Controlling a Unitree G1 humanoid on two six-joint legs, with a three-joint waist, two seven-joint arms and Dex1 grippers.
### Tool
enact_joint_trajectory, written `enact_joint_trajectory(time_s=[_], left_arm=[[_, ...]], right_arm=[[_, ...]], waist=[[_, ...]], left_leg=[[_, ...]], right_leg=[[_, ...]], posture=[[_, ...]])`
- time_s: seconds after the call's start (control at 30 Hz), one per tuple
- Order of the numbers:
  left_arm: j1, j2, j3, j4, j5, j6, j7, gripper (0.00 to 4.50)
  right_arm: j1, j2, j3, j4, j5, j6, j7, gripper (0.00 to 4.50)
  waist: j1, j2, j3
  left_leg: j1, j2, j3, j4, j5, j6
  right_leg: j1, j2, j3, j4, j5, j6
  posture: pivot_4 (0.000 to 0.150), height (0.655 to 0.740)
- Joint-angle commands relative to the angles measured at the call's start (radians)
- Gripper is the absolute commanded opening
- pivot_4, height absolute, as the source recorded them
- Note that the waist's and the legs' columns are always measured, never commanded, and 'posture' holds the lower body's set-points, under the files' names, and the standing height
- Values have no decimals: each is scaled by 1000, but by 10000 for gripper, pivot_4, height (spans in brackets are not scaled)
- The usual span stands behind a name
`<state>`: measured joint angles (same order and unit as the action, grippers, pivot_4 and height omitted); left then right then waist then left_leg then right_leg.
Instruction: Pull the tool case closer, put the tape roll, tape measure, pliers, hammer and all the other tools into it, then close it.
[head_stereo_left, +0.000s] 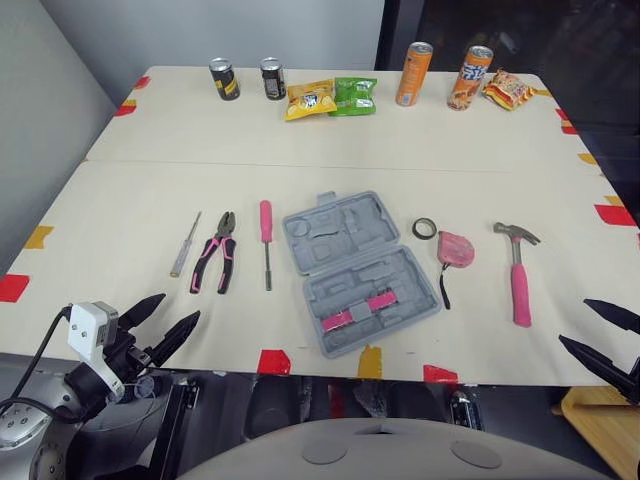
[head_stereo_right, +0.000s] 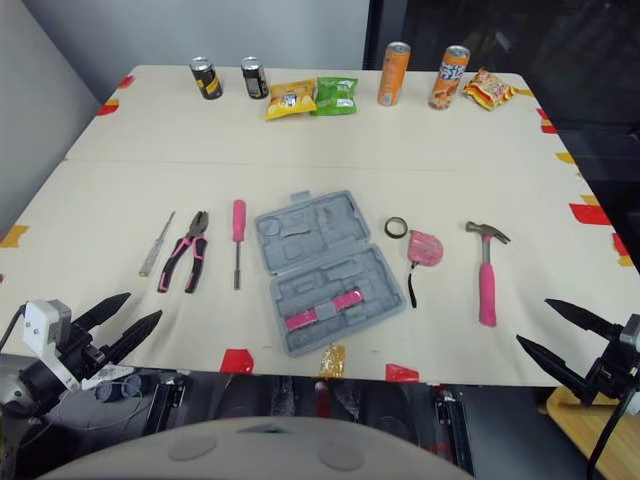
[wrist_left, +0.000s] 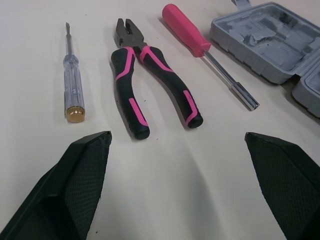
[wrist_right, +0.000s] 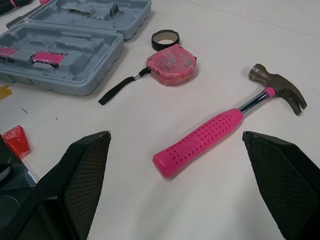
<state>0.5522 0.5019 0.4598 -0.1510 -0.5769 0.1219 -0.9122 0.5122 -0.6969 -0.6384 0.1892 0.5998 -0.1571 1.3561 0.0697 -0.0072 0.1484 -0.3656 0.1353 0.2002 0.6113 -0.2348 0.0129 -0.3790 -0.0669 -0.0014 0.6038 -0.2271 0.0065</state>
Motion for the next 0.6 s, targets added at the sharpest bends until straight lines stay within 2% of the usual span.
enact_joint_trajectory(time_s=[0.03, 0.13, 0.33, 0.4, 0.47, 0.57, 0.6], left_arm=[[6, 18, -6, -86, -9, 19, 3, 45000], [-32, 38, -20, -160, -34, 63, 19, 45000], [-114, 84, -50, -226, -27, 119, 37, 45000], [-149, 128, -76, -263, -18, 209, 76, 45000], [-182, 178, -114, -279, -16, 266, 66, 45000], [-242, 208, -177, -256, 13, 258, 34, 45000], [-258, 213, -198, -250, 15, 267, 26, 45000]], right_arm=[[-22, 16, 33, -127, 9, 38, -67, 44490], [-78, 30, 96, -298, 1, 132, -202, 44490], [-177, -7, 173, -457, -20, 280, -337, 44490], [-260, -64, 250, -510, -117, 375, -432, 44490], [-353, -119, 331, -519, -153, 439, -434, 44490], [-534, -165, 459, -460, -144, 536, -372, 44490], [-586, -179, 506, -428, -167, 541, -344, 42151]], waist=[[2, 0, 0], [0, 0, 0], [9, 3, -2], [7, 3, -2], [2, 2, -1], [-9, 2, -2], [-14, 2, -1]], left_leg=[[0, 0, 0, 0, 0, 0], [1, 1, 0, 0, 0, 0], [0, 2, 0, 0, 5, 5], [-1, 2, 0, 0, 6, 4], [-1, 2, 0, 1, 6, 4], [0, 2, 0, 2, 6, 4], [1, 2, 0, 2, 6, 3]], right_leg=[[0, 0, 0, 0, 0, 0], [0, 1, -1, 1, 0, 0], [-2, 0, -2, 2, -2, 4], [-3, 0, -3, 4, -3, 4], [-4, 0, -3, 7, -3, 4], [-4, 0, -2, 9, -3, 4], [-4, 0, -2, 10, -3, 4]], posture=[[1500, 7400], [1500, 7400], [1500, 7400], [1500, 7400], [1500, 7400], [1500, 7400], [1500, 7400]])
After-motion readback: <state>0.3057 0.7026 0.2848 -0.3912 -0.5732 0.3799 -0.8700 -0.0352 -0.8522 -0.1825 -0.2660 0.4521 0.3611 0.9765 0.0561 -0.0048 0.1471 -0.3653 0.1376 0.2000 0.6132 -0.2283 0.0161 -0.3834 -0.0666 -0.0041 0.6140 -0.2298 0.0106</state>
